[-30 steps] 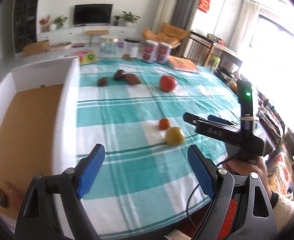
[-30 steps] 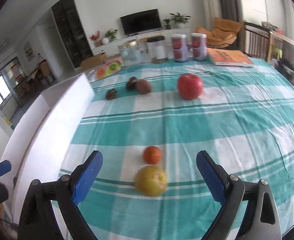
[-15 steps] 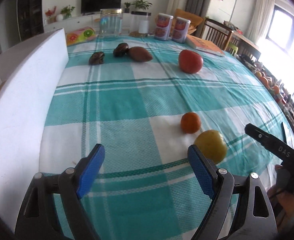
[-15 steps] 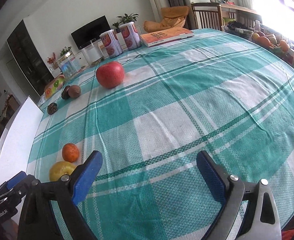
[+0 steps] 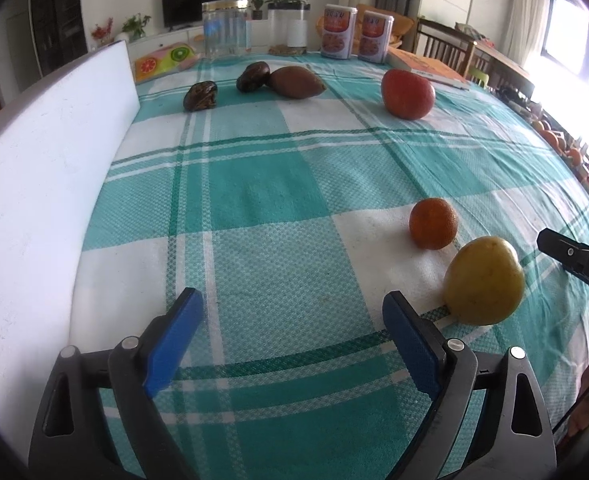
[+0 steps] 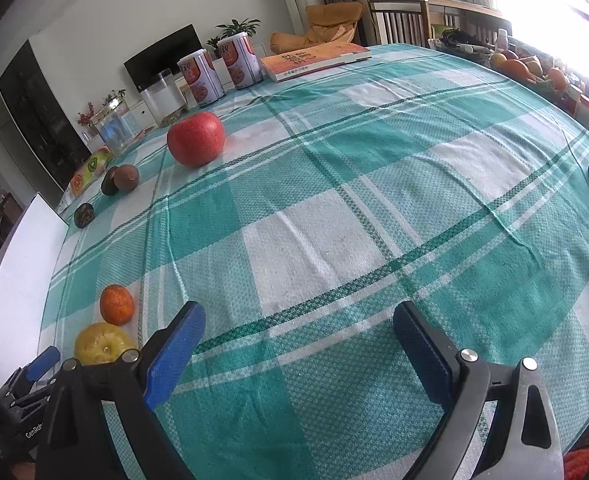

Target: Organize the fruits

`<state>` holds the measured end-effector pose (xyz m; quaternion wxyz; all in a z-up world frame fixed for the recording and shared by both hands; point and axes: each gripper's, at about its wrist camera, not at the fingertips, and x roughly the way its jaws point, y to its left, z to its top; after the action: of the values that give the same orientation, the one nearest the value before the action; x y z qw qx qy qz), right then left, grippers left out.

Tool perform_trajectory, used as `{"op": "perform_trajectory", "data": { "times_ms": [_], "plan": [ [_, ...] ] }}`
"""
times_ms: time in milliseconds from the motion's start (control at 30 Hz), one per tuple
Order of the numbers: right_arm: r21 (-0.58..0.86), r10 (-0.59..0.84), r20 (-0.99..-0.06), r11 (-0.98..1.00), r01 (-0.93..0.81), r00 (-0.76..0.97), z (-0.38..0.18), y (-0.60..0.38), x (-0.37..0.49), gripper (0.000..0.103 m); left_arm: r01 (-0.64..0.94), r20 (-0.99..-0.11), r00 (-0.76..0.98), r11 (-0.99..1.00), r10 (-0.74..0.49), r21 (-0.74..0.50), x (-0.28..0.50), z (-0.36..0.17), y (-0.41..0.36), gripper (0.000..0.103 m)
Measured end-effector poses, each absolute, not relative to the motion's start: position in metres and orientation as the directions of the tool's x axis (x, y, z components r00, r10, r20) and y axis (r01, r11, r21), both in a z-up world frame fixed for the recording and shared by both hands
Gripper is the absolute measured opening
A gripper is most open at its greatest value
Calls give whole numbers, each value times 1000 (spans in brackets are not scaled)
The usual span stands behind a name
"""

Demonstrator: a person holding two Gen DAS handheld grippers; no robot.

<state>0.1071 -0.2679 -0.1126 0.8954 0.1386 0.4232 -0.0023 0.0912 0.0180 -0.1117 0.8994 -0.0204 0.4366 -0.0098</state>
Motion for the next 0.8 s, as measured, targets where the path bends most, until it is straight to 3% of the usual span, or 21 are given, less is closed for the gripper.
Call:
{"op": "perform_trajectory", "data": {
  "times_ms": [800],
  "plan": [
    [246, 120, -761, 963, 112, 638, -114, -265, 108, 100, 6, -792, 610, 1000, -14, -13, 93, -114, 15, 95]
  ]
}}
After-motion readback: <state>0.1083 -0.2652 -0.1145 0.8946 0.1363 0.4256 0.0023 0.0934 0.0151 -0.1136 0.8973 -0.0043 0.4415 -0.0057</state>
